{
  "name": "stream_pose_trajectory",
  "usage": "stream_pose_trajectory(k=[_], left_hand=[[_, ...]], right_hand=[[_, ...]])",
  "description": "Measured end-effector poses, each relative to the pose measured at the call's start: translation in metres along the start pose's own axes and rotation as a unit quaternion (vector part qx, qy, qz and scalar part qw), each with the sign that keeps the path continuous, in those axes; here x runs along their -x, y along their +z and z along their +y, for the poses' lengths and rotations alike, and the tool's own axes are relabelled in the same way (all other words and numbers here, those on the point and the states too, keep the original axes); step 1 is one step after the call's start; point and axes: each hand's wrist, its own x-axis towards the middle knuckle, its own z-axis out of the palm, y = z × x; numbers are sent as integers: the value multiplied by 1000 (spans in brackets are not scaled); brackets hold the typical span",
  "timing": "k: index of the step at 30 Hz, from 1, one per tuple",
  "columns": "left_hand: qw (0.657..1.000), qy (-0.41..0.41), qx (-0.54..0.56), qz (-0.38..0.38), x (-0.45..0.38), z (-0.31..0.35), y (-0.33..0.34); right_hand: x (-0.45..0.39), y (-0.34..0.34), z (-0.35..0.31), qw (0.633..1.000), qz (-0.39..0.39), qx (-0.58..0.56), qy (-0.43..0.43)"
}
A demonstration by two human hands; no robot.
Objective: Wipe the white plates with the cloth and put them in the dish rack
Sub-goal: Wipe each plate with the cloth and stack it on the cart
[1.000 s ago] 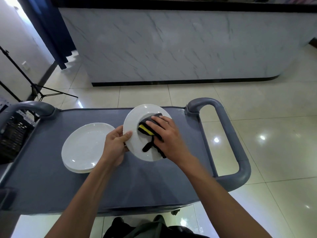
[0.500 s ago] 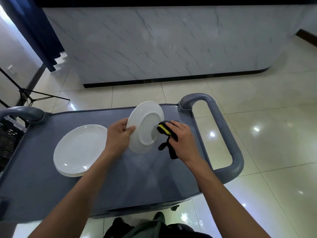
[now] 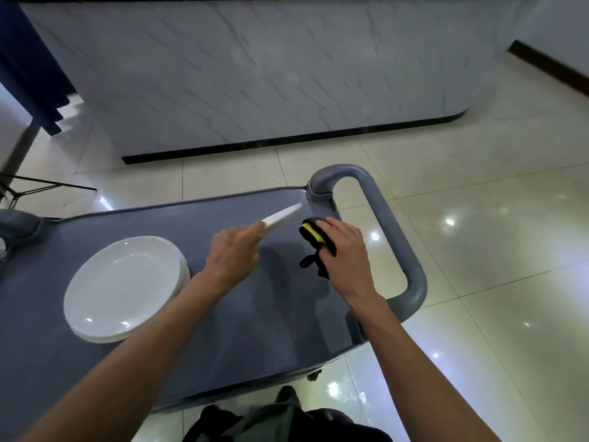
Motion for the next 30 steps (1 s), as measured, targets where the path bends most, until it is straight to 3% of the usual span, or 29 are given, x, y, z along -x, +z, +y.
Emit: stream_pose_trajectory(k=[17,30], left_hand=[[994,59,-6,-89,25,2,52],[990,38,-46,-129,44,-10,84]], right_hand=[[5,8,5,999,-18,33,-10],[14,26,9,998,-50,32,-11]])
